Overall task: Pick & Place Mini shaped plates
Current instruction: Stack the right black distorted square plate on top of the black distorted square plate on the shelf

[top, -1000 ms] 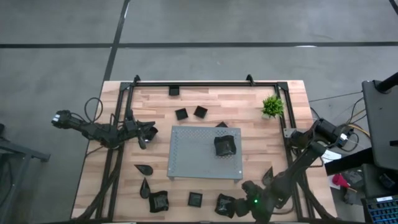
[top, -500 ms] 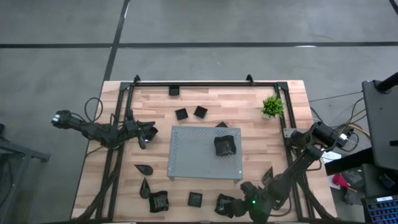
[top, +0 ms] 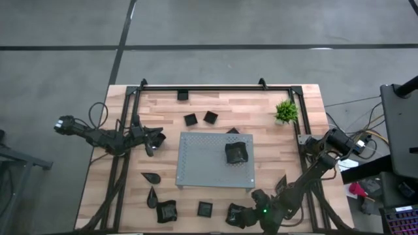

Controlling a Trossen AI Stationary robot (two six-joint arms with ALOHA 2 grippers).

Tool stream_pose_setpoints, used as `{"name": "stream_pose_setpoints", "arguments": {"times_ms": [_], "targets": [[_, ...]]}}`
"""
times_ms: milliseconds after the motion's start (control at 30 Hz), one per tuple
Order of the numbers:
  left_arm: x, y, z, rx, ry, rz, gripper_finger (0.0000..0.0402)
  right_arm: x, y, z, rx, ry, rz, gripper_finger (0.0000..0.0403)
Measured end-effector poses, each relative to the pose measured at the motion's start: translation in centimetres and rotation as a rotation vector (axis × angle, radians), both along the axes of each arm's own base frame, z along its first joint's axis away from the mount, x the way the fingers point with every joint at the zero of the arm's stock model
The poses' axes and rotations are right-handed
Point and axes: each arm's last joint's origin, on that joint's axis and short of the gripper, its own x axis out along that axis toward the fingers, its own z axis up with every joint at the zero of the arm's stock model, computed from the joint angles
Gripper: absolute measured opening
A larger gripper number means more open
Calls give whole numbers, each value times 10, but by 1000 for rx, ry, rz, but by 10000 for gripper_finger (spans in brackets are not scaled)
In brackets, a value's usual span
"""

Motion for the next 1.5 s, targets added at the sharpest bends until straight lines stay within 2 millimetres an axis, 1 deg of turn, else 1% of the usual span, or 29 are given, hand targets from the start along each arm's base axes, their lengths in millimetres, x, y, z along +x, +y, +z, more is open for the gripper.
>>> {"name": "stream_pose_setpoints", "arguments": {"times_ms": [267,600,767,933,1033,1133,1267,1500], "targets": [[0,0,0,0,1,0,0,4,-4,0,-16,-7,11,110],[0,0,0,0,0,0,0,5,-3,-4,-34,-3,32,78],[0,0,0,0,0,0,0,5,-3,-6,-50,-2,50,52],[0,0,0,0,0,0,0,6,-4,-6,-66,-8,69,14],[0,0,0,0,0,0,0,6,-4,-6,-65,-7,76,9],[0,0,0,0,0,0,0,6,-3,-1,-47,-6,95,9],[0,0,0,0,0,0,0,5,-4,11,-30,-38,111,8],[0,0,0,0,0,0,0,5,-13,42,1,-116,135,8]]}}
